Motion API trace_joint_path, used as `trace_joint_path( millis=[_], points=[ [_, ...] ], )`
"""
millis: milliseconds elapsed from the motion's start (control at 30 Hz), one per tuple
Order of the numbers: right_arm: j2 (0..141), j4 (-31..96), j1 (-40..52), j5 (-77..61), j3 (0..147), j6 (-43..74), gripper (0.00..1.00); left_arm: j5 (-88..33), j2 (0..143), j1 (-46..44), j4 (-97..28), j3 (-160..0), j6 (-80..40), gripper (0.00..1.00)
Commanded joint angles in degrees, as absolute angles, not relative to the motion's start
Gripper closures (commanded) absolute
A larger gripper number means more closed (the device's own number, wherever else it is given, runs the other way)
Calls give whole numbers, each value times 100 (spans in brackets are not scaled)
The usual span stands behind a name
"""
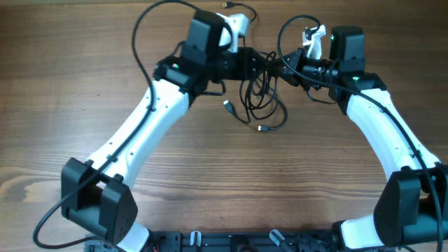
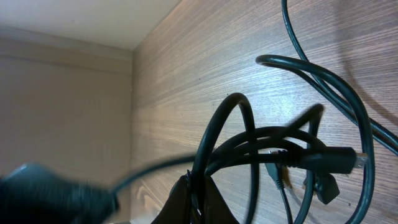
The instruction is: Untangle cables
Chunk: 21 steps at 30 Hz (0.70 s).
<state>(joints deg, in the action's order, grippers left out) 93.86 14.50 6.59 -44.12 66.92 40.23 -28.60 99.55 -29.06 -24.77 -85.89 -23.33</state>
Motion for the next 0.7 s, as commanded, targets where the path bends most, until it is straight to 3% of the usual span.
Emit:
trace_joint_path(
  millis=[0, 67, 133, 267, 400, 667],
  points=[
    [9408, 1420, 676, -4547, 6711, 3898, 96, -2864, 9998, -3590, -2591, -8702, -2008, 70],
    [9408, 1422, 676, -4547, 6711, 3896, 96, -2587, 9998, -3739, -2825, -8702, -2012, 74],
    [9408, 1420, 676, -4547, 6711, 3898, 96, -2589, 9998, -3656, -3017, -8702, -2012, 71],
    [9408, 1424, 676, -4550, 6711, 3898, 96, -2582, 9970, -3367, -3157, -8702, -1966, 44],
    [9408, 1424, 676, -4547, 6711, 3898, 96, -1520, 9719, -2987, -3828, -8702, -1970, 29],
    [9408, 1441, 676, -4547, 6711, 3874, 96, -1017, 9623, -2443, -4084, -8702, -2034, 29]
  ],
)
